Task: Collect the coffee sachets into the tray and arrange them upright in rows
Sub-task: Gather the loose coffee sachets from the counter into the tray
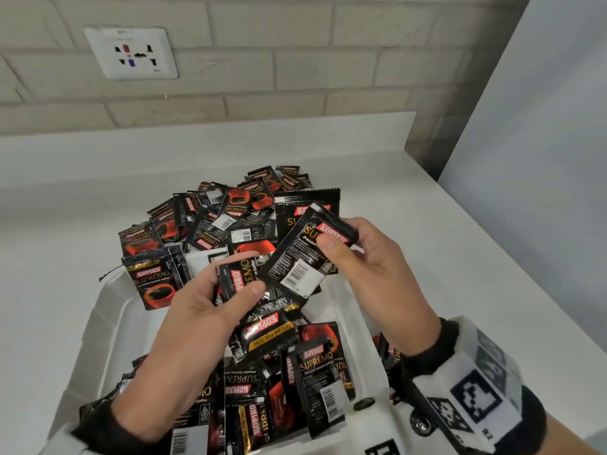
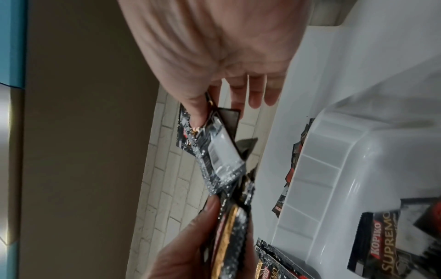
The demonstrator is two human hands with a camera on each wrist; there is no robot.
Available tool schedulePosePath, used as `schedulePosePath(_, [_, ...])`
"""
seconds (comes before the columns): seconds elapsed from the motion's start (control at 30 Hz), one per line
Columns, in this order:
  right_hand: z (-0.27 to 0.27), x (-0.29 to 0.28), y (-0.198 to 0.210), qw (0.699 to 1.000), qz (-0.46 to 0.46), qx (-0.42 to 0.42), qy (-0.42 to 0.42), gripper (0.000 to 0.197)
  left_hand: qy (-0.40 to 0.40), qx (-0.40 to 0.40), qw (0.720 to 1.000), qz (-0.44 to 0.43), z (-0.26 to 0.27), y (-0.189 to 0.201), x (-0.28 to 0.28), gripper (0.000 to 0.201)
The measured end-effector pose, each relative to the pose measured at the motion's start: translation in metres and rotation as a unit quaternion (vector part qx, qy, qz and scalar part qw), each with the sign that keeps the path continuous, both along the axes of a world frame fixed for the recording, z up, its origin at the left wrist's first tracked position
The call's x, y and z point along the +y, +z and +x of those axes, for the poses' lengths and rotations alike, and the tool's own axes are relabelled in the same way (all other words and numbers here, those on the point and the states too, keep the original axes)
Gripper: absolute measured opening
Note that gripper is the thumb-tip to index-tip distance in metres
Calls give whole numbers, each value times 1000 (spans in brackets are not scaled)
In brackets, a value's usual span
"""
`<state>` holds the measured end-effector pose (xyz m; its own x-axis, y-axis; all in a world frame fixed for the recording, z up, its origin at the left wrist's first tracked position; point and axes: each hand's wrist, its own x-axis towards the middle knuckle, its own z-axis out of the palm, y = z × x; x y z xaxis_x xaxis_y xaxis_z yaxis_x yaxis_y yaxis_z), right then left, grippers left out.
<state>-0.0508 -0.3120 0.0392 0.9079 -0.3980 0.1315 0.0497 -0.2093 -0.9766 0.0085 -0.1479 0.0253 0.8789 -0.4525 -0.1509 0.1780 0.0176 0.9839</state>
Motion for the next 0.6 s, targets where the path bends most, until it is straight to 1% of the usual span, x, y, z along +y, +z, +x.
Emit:
schedulePosePath(0.1, [-1, 2, 1, 1000, -24, 4, 10, 9, 25, -19, 999, -4, 2, 0, 3, 18])
schedulePosePath(0.13, [-2, 3, 2, 1000, -22, -1, 14, 10, 33, -21, 999, -5, 2, 0, 2, 18])
schedulePosePath(0.23, [-3, 3, 5, 1000, -2, -22, 11, 15, 43, -17, 999, -13, 2, 1, 3, 33])
schedulePosePath(0.27, [-3, 4, 5, 1000, -1, -22, 12, 14, 42, -14, 999, -17, 2, 2, 4, 34])
schedulePosePath(0.33, [-2, 5, 4, 999, -20, -14, 24, 8, 29, -3, 999, -18, 1, 3, 5, 28])
schedulePosePath(0.4, [-2, 8, 1, 997, -59, 2, 46, 7, -2, 4, 999, -38, -2, 4, 7, 12])
schedulePosePath(0.43, [-1, 11, -2, 995, -81, 8, 52, 11, -28, 1, 999, -42, -5, 6, 7, 12])
schedulePosePath(0.5, [2, 19, -9, 990, -131, 10, 47, 29, -78, -23, 996, -24, -9, 8, 7, 44])
schedulePosePath(0.53, [3, 22, -12, 987, -156, 9, 41, 37, -85, -45, 995, -7, -11, 8, 7, 56])
schedulePosePath(0.57, [3, 25, -14, 984, -176, 6, 39, 43, -79, -69, 994, 13, -12, 8, 7, 61])
schedulePosePath(0.6, [2, 27, -14, 982, -187, 0, 41, 45, -72, -89, 993, 30, -12, 8, 7, 59])
